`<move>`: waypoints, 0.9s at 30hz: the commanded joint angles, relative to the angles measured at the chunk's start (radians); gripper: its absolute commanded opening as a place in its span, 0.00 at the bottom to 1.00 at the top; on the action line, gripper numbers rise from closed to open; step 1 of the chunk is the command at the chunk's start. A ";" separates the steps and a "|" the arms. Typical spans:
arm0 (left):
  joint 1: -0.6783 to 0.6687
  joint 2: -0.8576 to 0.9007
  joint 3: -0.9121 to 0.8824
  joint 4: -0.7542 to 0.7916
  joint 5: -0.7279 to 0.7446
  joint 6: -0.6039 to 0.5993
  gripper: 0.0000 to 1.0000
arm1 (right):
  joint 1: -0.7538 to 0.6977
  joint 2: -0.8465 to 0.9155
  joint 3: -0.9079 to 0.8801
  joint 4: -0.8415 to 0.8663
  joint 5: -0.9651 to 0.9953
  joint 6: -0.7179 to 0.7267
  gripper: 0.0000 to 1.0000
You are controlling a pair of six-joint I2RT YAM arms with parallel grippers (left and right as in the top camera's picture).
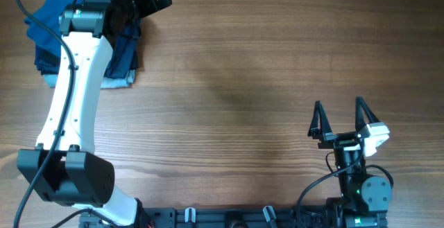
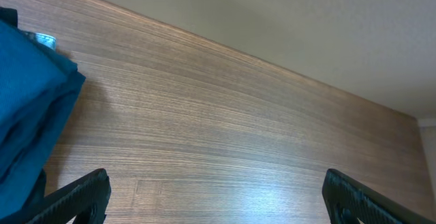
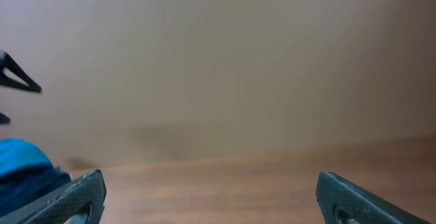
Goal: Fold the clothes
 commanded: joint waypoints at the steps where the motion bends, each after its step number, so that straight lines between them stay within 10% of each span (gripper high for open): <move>1: -0.002 0.006 0.000 0.002 -0.002 0.005 1.00 | 0.005 -0.016 -0.009 -0.052 0.025 -0.004 0.99; 14: -0.002 0.006 0.000 0.002 -0.002 0.005 1.00 | 0.005 -0.016 -0.009 -0.216 0.006 -0.418 1.00; 27: -0.002 0.006 0.000 0.002 -0.002 0.005 1.00 | 0.005 -0.014 -0.009 -0.216 0.013 -0.425 1.00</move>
